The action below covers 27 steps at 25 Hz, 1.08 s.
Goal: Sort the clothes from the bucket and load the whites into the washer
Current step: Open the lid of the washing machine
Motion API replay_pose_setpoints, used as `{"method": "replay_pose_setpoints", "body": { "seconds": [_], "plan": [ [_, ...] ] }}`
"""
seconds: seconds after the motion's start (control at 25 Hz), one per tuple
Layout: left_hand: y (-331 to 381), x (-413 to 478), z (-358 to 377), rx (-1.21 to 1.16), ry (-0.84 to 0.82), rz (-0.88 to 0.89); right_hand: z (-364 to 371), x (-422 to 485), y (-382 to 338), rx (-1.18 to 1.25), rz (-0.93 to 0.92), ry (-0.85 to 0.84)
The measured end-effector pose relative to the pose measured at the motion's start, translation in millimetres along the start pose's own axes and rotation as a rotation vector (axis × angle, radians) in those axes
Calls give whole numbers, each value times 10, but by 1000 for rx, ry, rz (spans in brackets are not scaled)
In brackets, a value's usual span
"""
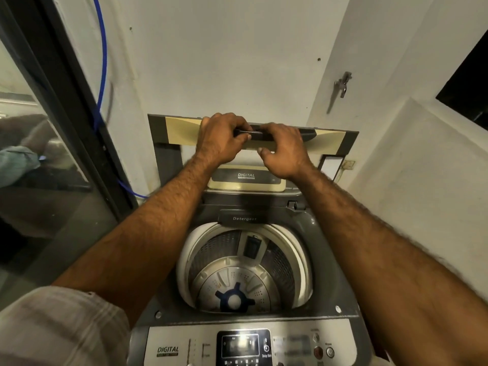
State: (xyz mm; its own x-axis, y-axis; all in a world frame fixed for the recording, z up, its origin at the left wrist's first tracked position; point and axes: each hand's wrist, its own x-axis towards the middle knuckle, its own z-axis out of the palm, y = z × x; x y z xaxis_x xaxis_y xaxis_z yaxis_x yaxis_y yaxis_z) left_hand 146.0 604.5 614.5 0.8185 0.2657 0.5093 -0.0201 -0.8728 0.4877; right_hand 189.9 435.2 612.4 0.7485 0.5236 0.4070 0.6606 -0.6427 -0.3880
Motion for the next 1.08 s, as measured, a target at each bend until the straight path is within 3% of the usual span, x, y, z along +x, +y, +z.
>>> {"method": "replay_pose_setpoints", "body": {
  "seconds": [0.12,0.28,0.36,0.48,0.6,0.68,0.76,1.08],
  "plan": [
    [68,-61,-40,-38,12,-13,26,-348,-36,152,-1,164],
    [149,-83,-95,-365,82,-56,228,-921,160,14,74,23],
    [195,-147,-84,-298,215,-3,325,-1180,307,5,141,-86],
    [417,-535,248,-65,333,215,465,-1657,567,-21,234,-188],
    [717,-1255,803,-113,3,296,533,-2186,795,-27,351,-248],
    [852,-1766,1136,-153,-279,277,522,-2492,902,-11,423,-262],
    [1019,-2203,1435,-203,-456,249,452,-2806,1031,-6,481,-243],
    [1991,-3334,1984,-233,-612,281,56,-4326,1466,65,681,20]
  ]
}}
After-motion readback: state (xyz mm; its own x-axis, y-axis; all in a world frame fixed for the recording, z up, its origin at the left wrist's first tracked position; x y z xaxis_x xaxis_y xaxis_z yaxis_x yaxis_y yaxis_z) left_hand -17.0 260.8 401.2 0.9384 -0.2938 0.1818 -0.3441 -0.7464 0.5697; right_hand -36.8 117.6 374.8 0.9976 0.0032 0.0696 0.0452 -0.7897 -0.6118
